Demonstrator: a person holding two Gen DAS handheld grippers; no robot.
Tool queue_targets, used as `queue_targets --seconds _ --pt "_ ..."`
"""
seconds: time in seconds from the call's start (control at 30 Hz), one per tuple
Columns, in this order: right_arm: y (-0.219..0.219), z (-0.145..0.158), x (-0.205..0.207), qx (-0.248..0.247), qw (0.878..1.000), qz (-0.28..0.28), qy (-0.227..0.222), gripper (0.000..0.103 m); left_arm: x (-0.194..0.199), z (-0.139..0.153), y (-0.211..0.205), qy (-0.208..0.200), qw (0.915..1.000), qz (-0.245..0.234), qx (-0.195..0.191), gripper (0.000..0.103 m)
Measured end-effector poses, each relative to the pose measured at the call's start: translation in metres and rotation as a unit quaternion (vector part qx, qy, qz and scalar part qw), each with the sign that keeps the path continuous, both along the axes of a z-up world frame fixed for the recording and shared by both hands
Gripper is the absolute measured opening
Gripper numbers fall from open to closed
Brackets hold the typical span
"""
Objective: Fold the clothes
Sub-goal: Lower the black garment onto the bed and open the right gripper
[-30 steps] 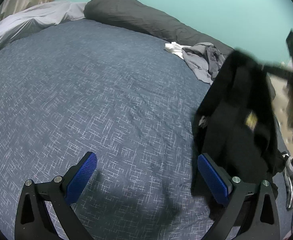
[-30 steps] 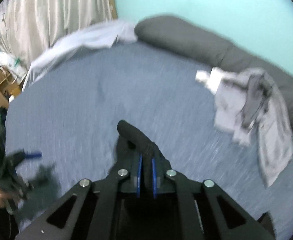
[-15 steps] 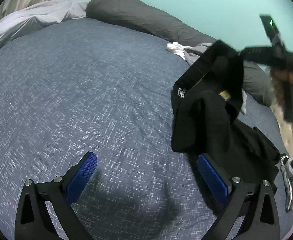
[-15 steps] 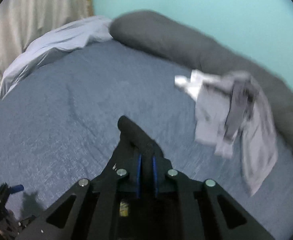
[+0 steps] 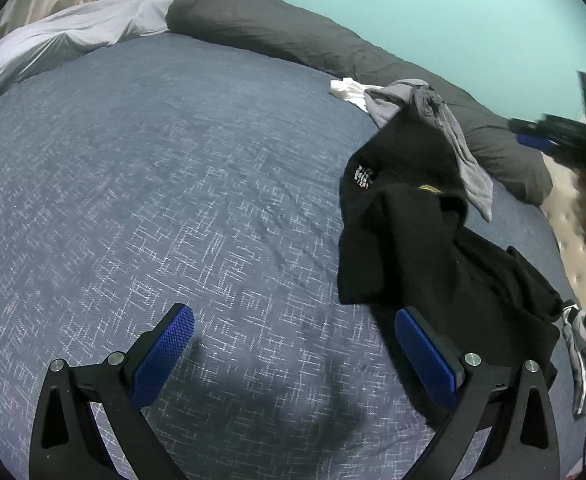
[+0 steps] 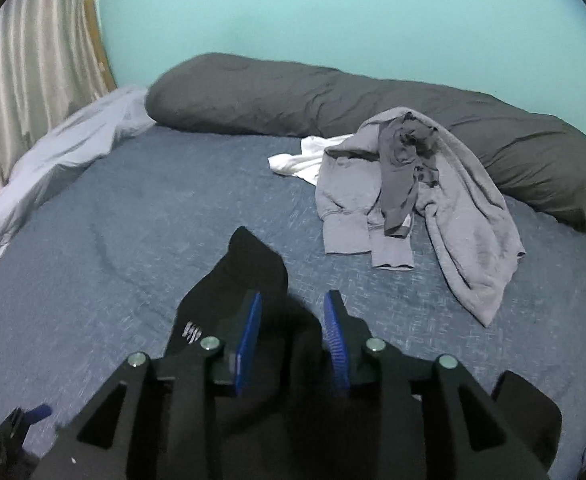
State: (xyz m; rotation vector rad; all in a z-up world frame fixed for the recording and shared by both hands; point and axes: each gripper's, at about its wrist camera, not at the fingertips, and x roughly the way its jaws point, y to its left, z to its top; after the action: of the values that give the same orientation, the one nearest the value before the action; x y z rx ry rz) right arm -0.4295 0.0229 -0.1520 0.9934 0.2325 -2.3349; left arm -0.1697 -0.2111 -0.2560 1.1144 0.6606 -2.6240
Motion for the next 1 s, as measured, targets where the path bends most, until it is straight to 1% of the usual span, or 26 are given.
queue_targets --seconds 0.03,0.1,0.17,0.2,0.33,0.37,0.47,0.6,0.67,0.73,0.8,0.9,1.0 --pt "0.007 0.004 0.007 -0.009 1.0 0.006 -0.003 0.033 0.0 0.0 0.0 0.0 1.0 0.0 0.0 0.103" --pt "0.023 0.006 0.027 -0.031 0.999 0.011 -0.015 0.037 0.001 0.001 0.001 0.001 1.0 0.004 0.001 0.103" --pt "0.04 -0.004 0.047 -0.041 0.998 0.015 -0.046 0.05 0.003 0.001 0.003 0.002 1.0 0.002 -0.001 0.103" --pt "0.044 -0.008 0.054 -0.043 0.997 0.02 -0.058 0.051 0.003 0.001 0.004 0.002 1.0 0.0 -0.003 0.103" --pt "0.072 -0.03 0.092 -0.051 0.995 0.014 -0.085 0.052 0.007 0.001 0.011 0.002 0.9999 -0.006 -0.01 0.103" --pt "0.08 -0.037 0.1 -0.06 0.993 0.011 -0.1 0.052 0.008 0.001 0.013 0.002 0.9999 -0.008 -0.011 0.103" --pt "0.101 -0.053 0.125 -0.086 0.988 0.007 -0.125 0.052 0.012 0.001 0.018 0.002 0.9998 -0.011 -0.018 0.103" --pt "0.128 -0.068 0.155 -0.107 0.986 -0.012 -0.124 0.052 0.02 0.0 0.025 0.003 0.9993 -0.016 -0.033 0.103" --pt "0.144 -0.075 0.168 -0.128 0.984 -0.034 -0.12 0.052 0.024 -0.002 0.028 0.003 0.9991 -0.019 -0.038 0.103" --pt "0.166 -0.08 0.179 -0.156 0.979 -0.07 -0.108 0.052 0.028 -0.005 0.03 0.0 0.9989 -0.022 -0.042 0.103" --pt "0.186 -0.084 0.184 -0.17 0.975 -0.096 -0.105 0.052 0.03 -0.007 0.031 -0.003 0.9987 -0.023 -0.045 0.103" --pt "0.227 -0.09 0.185 -0.171 0.968 -0.159 -0.097 0.052 0.033 -0.008 0.029 -0.002 0.9988 -0.021 -0.043 0.103" --pt "0.27 -0.097 0.187 -0.151 0.956 -0.232 -0.093 0.052 0.032 -0.007 0.029 0.001 0.999 -0.021 -0.039 0.103"
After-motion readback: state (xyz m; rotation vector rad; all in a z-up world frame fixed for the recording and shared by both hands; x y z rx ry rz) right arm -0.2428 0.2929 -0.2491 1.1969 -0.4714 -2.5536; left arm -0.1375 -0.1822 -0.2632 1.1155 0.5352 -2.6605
